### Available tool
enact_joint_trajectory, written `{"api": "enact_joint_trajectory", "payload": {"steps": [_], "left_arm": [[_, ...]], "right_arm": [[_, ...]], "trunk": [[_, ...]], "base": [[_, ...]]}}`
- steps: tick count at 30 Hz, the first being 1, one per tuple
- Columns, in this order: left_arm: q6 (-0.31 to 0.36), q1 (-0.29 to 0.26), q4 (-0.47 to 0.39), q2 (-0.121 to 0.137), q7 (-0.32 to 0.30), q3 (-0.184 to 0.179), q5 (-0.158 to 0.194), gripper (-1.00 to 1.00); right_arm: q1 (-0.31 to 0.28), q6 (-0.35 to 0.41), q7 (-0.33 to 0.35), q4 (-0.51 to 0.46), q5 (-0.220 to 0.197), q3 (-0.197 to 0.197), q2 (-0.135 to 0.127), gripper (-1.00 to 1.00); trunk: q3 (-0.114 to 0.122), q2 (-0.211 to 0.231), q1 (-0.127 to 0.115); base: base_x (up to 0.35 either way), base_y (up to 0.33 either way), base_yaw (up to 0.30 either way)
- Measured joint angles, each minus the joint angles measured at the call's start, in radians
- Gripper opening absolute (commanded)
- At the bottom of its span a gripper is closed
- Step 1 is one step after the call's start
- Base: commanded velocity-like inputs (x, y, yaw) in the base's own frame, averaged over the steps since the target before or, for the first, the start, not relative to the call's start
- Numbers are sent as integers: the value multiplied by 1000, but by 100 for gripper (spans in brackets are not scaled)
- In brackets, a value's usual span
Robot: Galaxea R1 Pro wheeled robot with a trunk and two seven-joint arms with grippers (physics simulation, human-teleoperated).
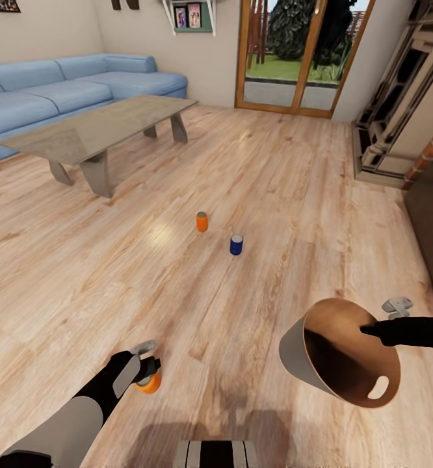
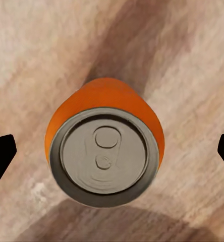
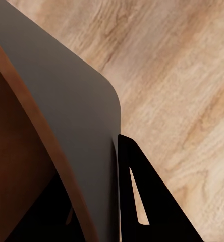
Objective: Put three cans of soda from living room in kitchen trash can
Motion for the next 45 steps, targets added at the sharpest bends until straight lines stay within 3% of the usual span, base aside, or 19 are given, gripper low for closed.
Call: {"api": "enact_joint_trajectory", "payload": {"steps": [11,15,20,29,30,42,45], "left_arm": [[0,0,0,0,-1,-1,0,100],[-1,1,-2,0,-2,-2,-1,100],[-59,12,-3,-1,0,-3,-3,100],[-77,16,-1,1,-1,-3,-1,100],[-78,16,0,0,-1,-3,-1,-100],[-83,16,24,-9,0,0,2,-100],[-85,23,24,-13,2,0,4,-100]], "right_arm": [[0,0,0,0,-1,0,0,-100],[0,0,0,0,-3,0,0,-100],[0,-1,0,0,-2,-1,-1,-100],[0,-1,0,0,-3,-1,-2,-100],[0,-1,0,0,-3,-1,-2,-100],[0,0,0,1,-4,-3,-1,-100],[-1,-1,-1,5,-1,-4,0,-100]], "trunk": [[-43,-3,5],[-43,-3,5],[-43,-3,5],[-43,-3,5],[-43,-3,5],[-43,-3,5],[-31,-2,3]], "base": [[0,0,0],[0,0,0],[0,0,0],[0,0,0],[0,0,0],[0,0,0],[0,0,0]]}}
